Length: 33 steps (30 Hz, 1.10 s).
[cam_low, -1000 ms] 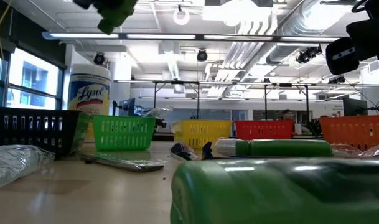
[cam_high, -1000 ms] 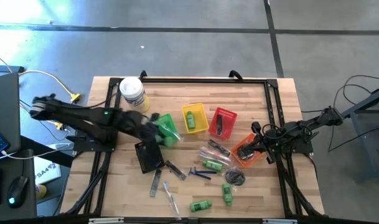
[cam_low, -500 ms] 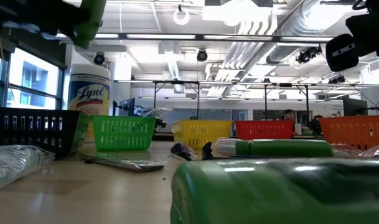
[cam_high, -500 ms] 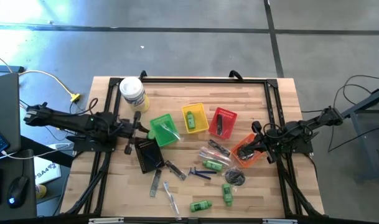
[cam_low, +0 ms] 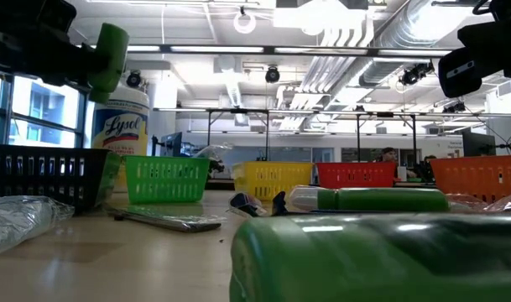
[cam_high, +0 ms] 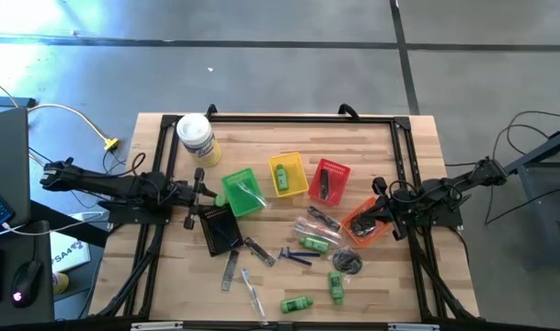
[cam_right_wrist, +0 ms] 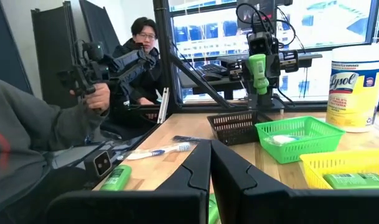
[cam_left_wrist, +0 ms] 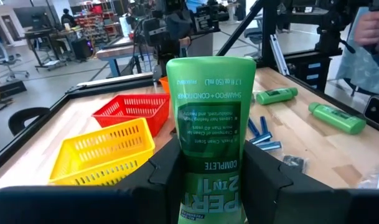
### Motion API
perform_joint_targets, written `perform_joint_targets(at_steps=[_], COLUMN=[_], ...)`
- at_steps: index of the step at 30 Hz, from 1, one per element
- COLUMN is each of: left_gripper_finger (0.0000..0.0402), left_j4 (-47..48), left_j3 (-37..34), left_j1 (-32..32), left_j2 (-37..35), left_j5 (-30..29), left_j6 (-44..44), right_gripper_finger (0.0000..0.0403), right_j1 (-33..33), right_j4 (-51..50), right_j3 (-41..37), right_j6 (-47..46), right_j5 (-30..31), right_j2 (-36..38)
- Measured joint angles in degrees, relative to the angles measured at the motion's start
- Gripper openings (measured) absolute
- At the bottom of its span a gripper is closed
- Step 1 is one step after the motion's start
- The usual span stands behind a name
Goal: Pick & Place Travel size toiletries
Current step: Put the green shampoo into the yellow bin
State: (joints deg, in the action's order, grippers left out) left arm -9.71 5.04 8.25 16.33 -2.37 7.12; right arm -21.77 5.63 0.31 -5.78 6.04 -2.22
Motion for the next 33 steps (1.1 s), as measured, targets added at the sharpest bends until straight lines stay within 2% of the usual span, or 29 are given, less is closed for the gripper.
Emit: perform_joint_targets(at_steps=[15,33], left_gripper_finger=[0.0113,0.0113], left_j4=[7.0,6.9], left_j3=[-0.4,-0.4], left_j1=[0.0,0.0], left_j2=[-8.6,-9.1], left_j5=[-0.1,0.3], left_j6=[0.5,0.0], right_gripper_finger=[0.0003,0.0003], right_j1=[0.0,0.0], right_j4=[0.0,0.0], right_j3=[0.0,0.0], right_j6=[-0.4,-0.5], right_j5=[-0.2,-0.2], right_j2=[0.0,0.0])
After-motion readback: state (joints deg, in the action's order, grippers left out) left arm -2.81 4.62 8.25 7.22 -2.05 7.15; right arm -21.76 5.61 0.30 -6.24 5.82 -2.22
